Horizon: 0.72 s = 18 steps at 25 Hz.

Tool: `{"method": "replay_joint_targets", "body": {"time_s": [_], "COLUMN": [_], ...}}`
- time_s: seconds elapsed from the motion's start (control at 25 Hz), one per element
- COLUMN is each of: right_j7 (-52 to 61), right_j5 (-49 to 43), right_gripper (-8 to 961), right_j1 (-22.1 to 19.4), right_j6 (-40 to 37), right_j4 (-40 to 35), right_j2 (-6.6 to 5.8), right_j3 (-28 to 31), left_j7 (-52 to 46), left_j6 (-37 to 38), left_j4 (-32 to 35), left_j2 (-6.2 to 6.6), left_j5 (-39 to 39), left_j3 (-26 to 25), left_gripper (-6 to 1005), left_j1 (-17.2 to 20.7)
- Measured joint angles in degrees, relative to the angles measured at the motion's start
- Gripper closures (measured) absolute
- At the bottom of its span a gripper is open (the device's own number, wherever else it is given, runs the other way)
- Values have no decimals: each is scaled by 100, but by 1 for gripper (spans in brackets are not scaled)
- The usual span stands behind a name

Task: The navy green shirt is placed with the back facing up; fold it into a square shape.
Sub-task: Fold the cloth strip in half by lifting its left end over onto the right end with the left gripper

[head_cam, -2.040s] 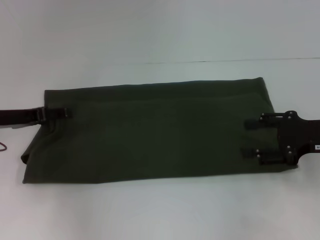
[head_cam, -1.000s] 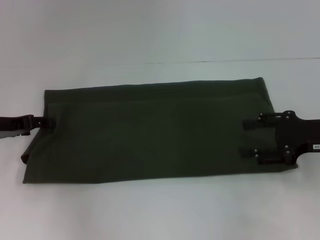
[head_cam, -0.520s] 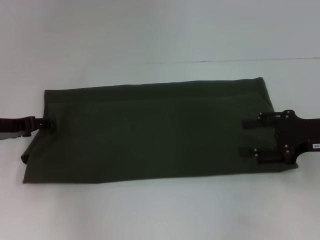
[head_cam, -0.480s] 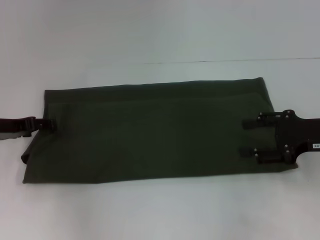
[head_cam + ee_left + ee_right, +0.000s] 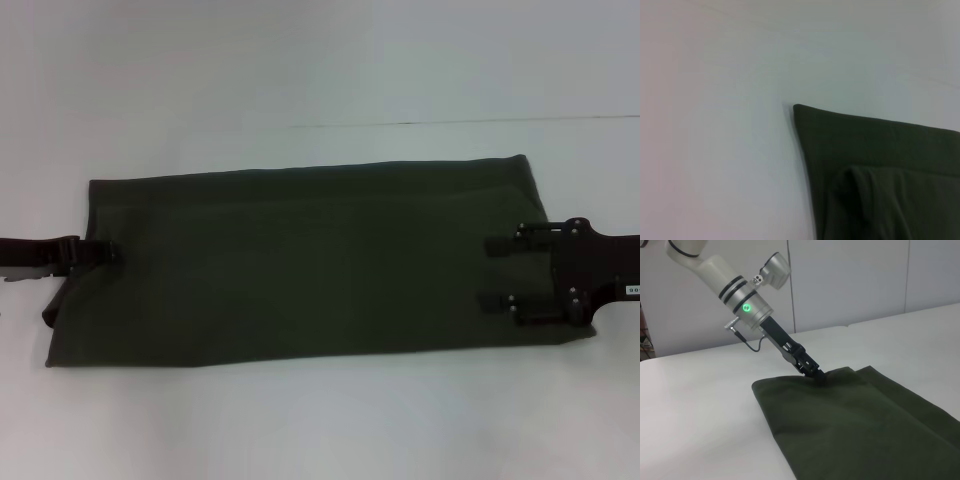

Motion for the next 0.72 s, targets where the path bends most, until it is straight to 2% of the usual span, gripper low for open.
{"method": "replay_joint_targets", "body": {"time_s": [0.72], "right_j7": [17], "right_j5": [0], "right_gripper": [185], "right_j1": [19], "right_j6": [0], "right_j4": [-9], "right_j2": [3], "right_j3": [0], "left_j7": [-1], "left_j6": [385], "left_j4": [-67], "left_j2": [34], "left_j5": [3], "left_j3": [1], "left_gripper": [120], "left_j1": [-132]}}
